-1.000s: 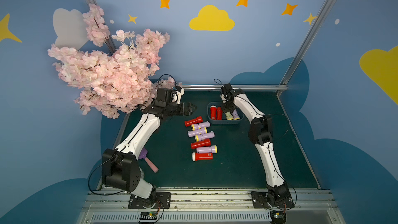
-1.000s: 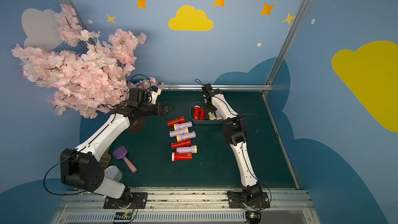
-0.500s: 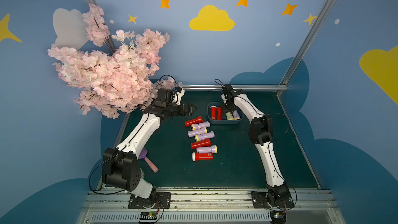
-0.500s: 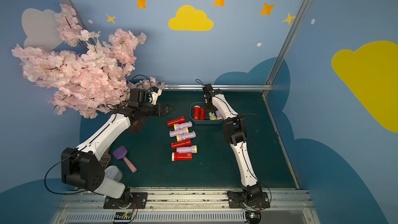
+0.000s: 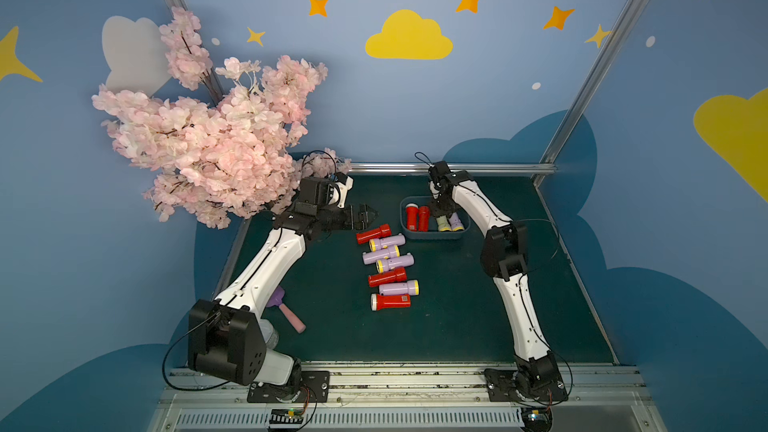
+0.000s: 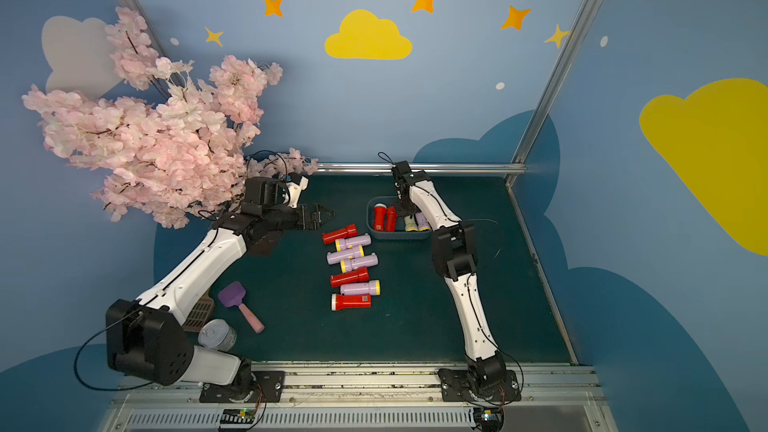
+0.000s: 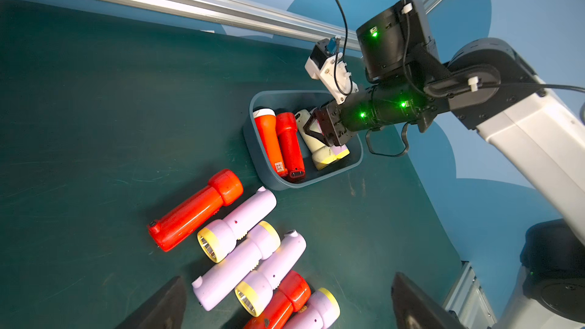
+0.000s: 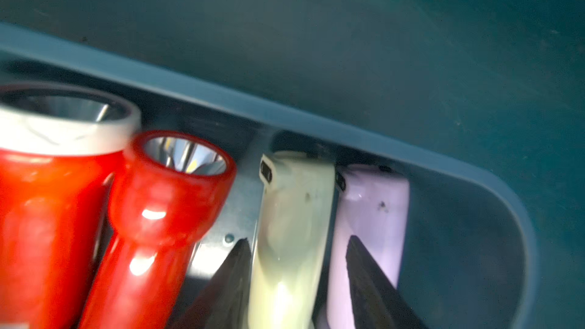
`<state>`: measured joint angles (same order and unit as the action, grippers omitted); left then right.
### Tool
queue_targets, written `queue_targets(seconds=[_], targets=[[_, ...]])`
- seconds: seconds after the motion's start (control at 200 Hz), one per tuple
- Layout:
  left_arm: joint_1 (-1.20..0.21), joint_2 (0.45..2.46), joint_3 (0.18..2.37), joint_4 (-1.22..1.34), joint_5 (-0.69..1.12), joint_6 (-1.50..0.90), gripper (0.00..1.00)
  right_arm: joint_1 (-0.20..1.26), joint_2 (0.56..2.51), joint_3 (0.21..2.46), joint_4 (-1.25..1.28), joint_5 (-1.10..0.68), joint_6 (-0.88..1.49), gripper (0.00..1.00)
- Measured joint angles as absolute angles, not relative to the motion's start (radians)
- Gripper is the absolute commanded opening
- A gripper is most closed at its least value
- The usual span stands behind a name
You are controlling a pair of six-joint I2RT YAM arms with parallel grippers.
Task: Put the flashlights into the storage boxes
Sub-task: Place the flashlight at the storage box, then pick up the flashlight from the center of the board.
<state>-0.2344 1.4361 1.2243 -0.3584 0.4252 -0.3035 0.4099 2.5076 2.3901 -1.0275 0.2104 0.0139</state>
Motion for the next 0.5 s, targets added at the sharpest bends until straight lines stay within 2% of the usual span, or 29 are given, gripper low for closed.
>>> queue_targets(seconds=[0.25, 0.501], targets=[[-0.245, 1.379, 1.209, -0.359, 0.403, -0.303, 0.99, 0.448, 2.284, 2.268, -1.016, 0.179, 0.002, 0.49], [-0.245, 1.274, 1.111, -0.379, 0.362, -0.306, 0.99, 0.594, 2.049, 2.008, -0.976, 0.089, -0.03, 0.48]])
